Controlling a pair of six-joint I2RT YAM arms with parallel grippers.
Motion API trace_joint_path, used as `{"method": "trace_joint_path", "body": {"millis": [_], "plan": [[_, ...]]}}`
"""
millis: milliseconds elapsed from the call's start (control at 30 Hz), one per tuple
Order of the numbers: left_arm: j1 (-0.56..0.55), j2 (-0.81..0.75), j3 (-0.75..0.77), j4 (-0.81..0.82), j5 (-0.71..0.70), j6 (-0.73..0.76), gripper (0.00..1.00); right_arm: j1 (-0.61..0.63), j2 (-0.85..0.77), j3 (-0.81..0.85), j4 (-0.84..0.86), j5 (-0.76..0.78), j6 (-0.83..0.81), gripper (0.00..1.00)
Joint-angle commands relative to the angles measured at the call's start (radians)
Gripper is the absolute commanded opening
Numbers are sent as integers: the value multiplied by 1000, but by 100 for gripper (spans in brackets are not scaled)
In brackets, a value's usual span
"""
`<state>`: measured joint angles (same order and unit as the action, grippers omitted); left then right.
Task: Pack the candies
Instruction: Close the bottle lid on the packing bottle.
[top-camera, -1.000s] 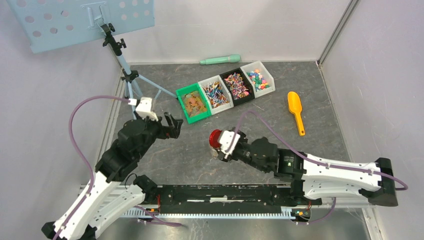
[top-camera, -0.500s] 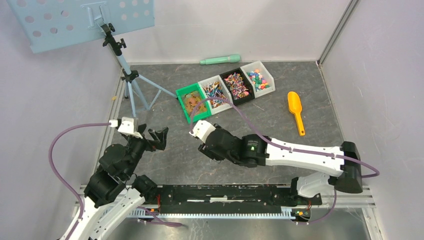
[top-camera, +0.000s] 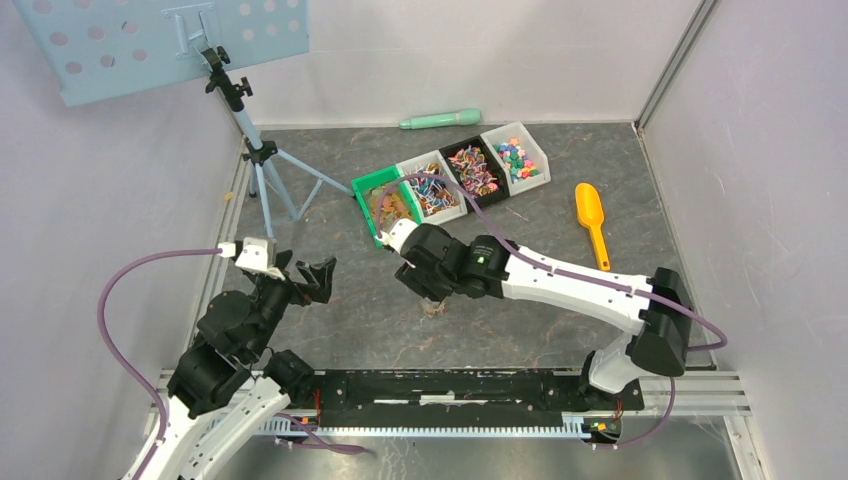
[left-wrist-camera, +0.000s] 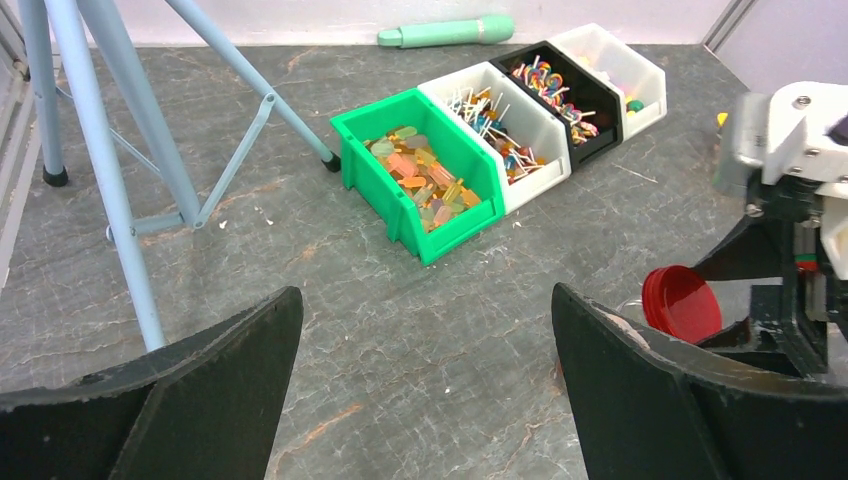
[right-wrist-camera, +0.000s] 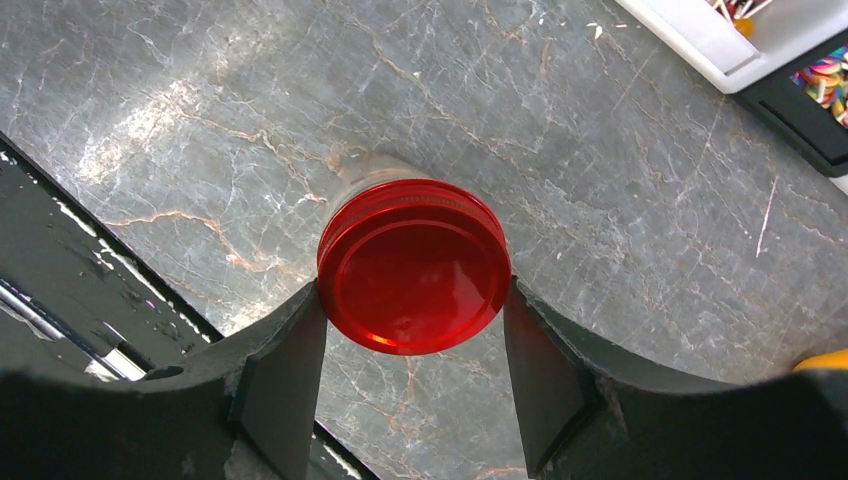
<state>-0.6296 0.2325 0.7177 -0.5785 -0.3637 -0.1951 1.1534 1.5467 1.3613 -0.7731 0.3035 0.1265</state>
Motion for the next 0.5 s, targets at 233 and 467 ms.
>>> {"method": "trace_joint_path", "body": {"millis": [233,467], "plan": [[2,-27,-1,4,3,26,100,-26,121,103,-87,-72,-49,55],[4,-18,-6,12,10,33,100,-33,171,139,-129,-59,-63,56]]}}
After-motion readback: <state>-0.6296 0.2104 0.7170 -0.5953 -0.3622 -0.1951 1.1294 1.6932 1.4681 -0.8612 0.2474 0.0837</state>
